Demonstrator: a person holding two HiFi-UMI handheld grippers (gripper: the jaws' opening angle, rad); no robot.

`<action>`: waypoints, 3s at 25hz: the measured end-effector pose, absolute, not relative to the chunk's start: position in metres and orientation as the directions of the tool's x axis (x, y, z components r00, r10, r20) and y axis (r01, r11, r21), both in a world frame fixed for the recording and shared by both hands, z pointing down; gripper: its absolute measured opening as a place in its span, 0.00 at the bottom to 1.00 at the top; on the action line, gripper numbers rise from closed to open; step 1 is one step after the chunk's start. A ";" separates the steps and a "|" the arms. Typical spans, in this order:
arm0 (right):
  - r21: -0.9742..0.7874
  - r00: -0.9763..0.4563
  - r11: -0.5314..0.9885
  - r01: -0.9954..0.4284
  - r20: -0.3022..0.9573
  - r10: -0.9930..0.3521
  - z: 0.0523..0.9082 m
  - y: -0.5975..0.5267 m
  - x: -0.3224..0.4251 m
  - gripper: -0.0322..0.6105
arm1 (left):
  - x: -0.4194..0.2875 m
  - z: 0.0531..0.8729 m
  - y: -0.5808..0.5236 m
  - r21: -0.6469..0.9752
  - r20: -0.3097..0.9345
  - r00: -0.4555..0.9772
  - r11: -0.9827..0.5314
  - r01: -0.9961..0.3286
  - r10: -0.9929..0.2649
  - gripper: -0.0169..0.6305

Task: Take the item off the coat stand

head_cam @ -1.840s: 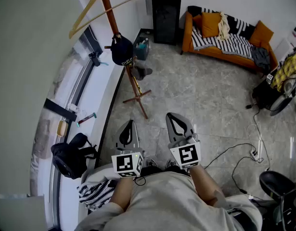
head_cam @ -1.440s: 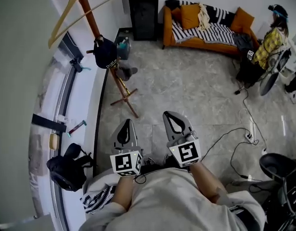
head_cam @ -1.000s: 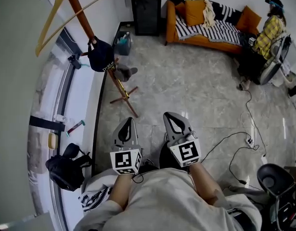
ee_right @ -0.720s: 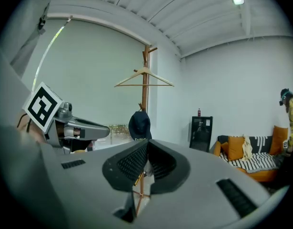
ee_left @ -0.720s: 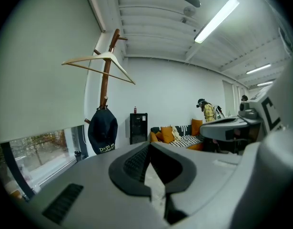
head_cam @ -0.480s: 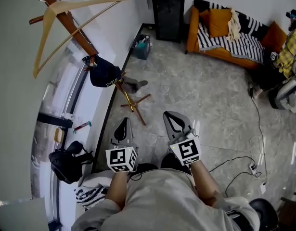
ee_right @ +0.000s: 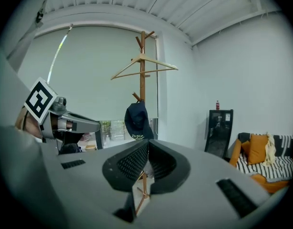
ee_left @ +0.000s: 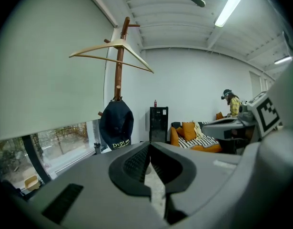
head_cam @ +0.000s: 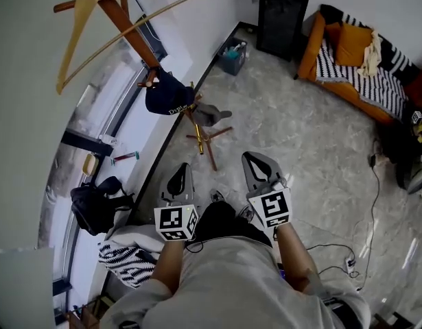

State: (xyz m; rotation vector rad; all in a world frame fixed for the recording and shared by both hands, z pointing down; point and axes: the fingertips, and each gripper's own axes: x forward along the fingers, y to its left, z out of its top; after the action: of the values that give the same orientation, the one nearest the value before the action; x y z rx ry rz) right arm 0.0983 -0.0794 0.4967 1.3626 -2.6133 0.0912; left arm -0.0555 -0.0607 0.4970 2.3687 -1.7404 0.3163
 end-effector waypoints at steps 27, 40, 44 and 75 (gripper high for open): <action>0.129 -0.666 0.708 -0.694 0.259 -0.699 0.482 -0.234 -0.024 0.06 | -0.186 0.491 -0.198 0.003 0.269 0.185 -0.192 -0.981 -0.945 0.04; 0.151 -0.763 0.814 -0.561 0.286 -0.579 0.480 -0.278 -0.069 0.31 | -0.199 0.499 -0.232 0.006 0.332 0.106 -0.110 -0.994 -0.937 0.28; 0.182 -0.766 0.825 -0.536 0.306 -0.565 0.485 -0.288 -0.080 0.31 | -0.199 0.505 -0.247 0.012 0.349 0.120 -0.124 -0.992 -0.929 0.31; 0.279 -0.719 0.784 -0.555 0.313 -0.620 0.477 -0.288 -0.107 0.09 | -0.195 0.487 -0.269 -0.069 0.311 0.177 -0.208 -0.976 -0.934 0.08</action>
State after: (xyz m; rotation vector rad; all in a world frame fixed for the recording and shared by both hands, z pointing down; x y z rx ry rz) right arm -0.1066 -0.2881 0.4774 0.8903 -2.5841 -0.2321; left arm -0.1947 -0.2689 0.4870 2.2942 -1.8783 0.4329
